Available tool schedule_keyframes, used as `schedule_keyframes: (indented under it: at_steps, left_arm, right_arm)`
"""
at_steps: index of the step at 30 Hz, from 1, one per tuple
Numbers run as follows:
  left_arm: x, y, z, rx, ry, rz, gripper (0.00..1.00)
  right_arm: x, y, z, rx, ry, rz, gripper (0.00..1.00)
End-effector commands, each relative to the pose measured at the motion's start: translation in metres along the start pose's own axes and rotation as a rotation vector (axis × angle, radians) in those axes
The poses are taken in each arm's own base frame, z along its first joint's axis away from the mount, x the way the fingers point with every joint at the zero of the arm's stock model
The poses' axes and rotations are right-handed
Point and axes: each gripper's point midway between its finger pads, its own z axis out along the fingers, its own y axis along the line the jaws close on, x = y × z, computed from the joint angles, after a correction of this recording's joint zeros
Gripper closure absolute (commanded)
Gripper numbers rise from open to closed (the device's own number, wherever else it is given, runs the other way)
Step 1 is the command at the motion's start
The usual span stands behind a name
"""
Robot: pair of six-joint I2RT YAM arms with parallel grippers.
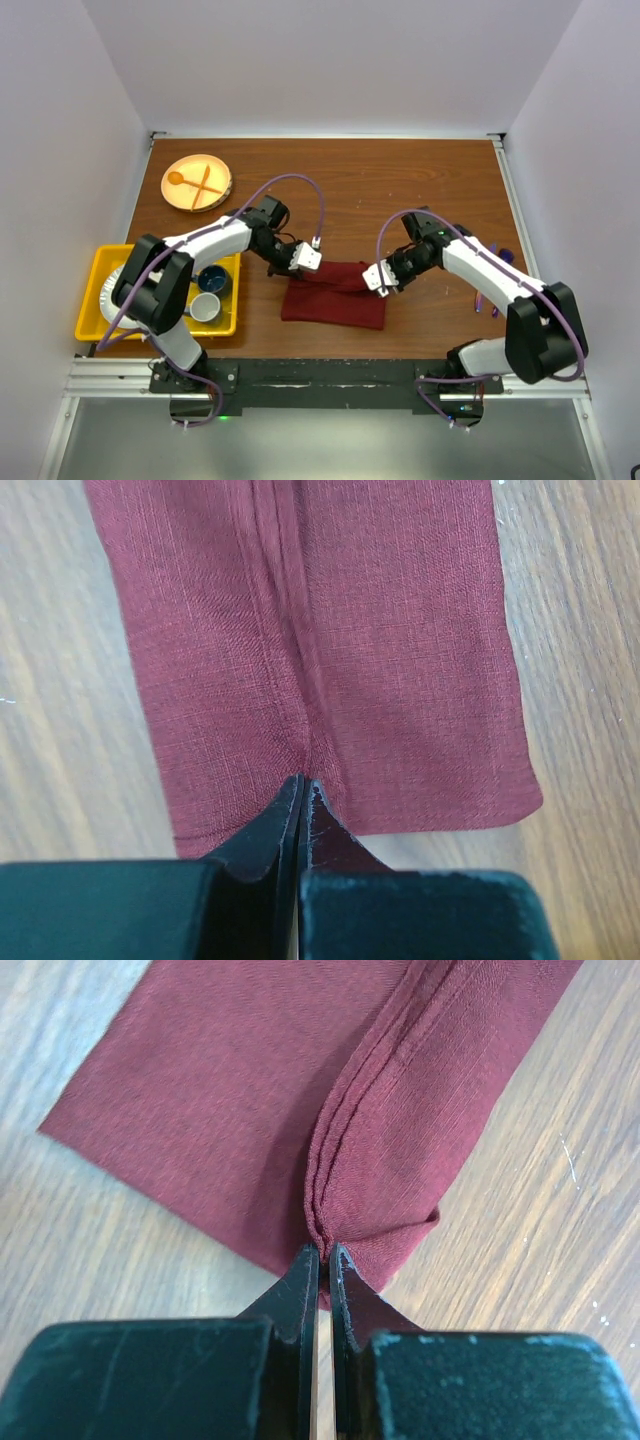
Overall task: Fold the napkin into a case and place the utensils inside
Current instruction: Fold the lower triangle-folded napkin at the center of the board.
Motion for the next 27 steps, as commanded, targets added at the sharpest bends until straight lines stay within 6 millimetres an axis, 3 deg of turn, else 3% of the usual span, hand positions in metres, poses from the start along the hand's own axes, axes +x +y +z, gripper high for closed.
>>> schedule_keyframes:
  at_steps: [1,6,13,27]
  left_arm:
    - [0.0,0.005,0.0,-0.052,0.015,-0.006,1.0]
    - [0.008,0.007,0.003,-0.059,0.039,-0.024,1.0]
    - [0.019,0.006,0.008,-0.055,0.069,-0.051,1.0]
    - [0.045,0.0,0.02,-0.026,0.152,-0.153,1.0]
  right_arm:
    - [-0.01,0.015,-0.005,-0.013,-0.034,-0.084,1.0]
    - [0.0,0.033,0.005,-0.045,-0.014,-0.084,1.0]
    - [0.012,0.036,0.017,-0.046,0.0,-0.073,1.0]
    - [0.052,0.012,0.04,-0.055,0.084,-0.026,1.0]
